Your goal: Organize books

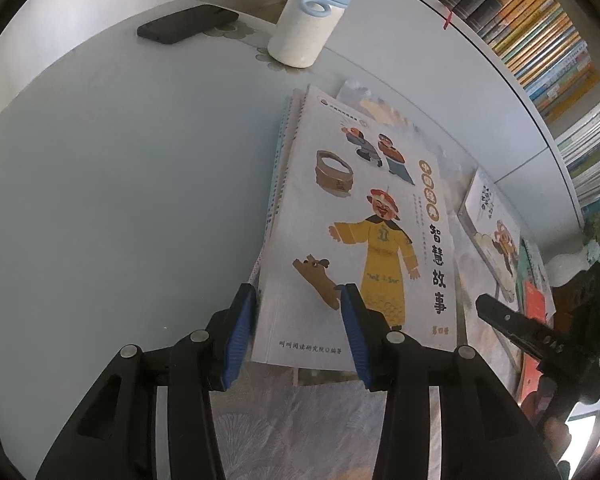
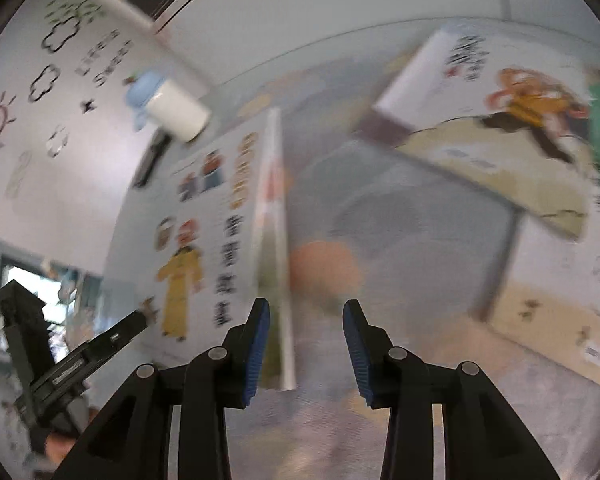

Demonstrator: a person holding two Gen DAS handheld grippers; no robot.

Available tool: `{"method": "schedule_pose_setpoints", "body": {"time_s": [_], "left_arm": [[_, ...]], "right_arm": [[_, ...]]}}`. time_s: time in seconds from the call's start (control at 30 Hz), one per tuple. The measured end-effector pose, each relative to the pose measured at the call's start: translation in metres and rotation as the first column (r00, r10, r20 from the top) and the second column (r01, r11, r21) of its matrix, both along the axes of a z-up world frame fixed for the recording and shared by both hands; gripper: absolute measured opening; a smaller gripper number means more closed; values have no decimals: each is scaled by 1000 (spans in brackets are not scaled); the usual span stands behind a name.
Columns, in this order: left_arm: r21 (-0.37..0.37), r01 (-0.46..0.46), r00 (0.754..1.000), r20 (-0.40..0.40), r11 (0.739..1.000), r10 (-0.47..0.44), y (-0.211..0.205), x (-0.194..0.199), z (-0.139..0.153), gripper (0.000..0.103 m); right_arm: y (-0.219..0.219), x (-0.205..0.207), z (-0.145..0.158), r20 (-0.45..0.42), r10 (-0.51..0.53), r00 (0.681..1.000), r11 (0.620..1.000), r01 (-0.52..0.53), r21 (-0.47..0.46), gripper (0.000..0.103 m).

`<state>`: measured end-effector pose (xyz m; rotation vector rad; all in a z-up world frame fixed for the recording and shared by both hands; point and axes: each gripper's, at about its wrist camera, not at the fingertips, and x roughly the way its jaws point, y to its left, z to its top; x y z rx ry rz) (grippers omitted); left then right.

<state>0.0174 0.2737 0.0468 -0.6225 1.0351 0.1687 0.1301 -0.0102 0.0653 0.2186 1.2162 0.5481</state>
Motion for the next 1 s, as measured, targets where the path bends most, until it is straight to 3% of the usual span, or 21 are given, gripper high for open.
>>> {"method": "schedule_pose_setpoints", "body": {"time_s": [0.2, 0.3, 0.4, 0.47, 0.57, 0.63, 0.73, 0.77, 0.83, 1.0], "left_arm": [[-8, -5, 1000, 1, 1000, 5, 1, 0, -1, 40], [45, -12, 1000, -12, 999, 13, -5, 0, 3, 43], [52, 24, 1000, -18, 998, -23, -12, 1, 4, 43], [70, 16, 1000, -16, 997, -15, -13, -4, 9, 43], [152, -23, 999, 27, 988, 19, -18, -17, 35, 43], [174, 10, 997, 76, 985, -24, -33, -19, 58, 43], [152, 114, 981, 138, 982, -135, -79, -8, 83, 44], [124, 172, 969, 160, 977, -190, -104, 0, 88, 45], [84, 273, 943, 175, 958, -284, -147, 14, 89, 45], [52, 473, 868, 145, 880, -475, -276, 49, 71, 45]], "right_arm": [[25, -13, -4, 17, 132, 991, 982, -128, -140, 35], [38, -22, -1, -18, 174, 985, 982, -174, -71, 28], [44, -27, 3, 35, 163, 986, 974, -155, -166, 28], [31, -24, 1, -16, 144, 989, 981, -145, -127, 28], [-11, -26, 8, -37, 112, 993, 991, -114, -69, 28], [-58, -33, 23, -10, 58, 998, 997, -58, -56, 31], [-140, -42, 48, 92, -58, 994, 995, 65, -78, 53], [-160, -44, 55, 131, -90, 987, 990, 104, -98, 61], [-214, -46, 65, 202, -165, 965, 970, 195, -142, 63], [-307, -25, 61, 175, -263, 949, 947, 289, -142, 63]]}}
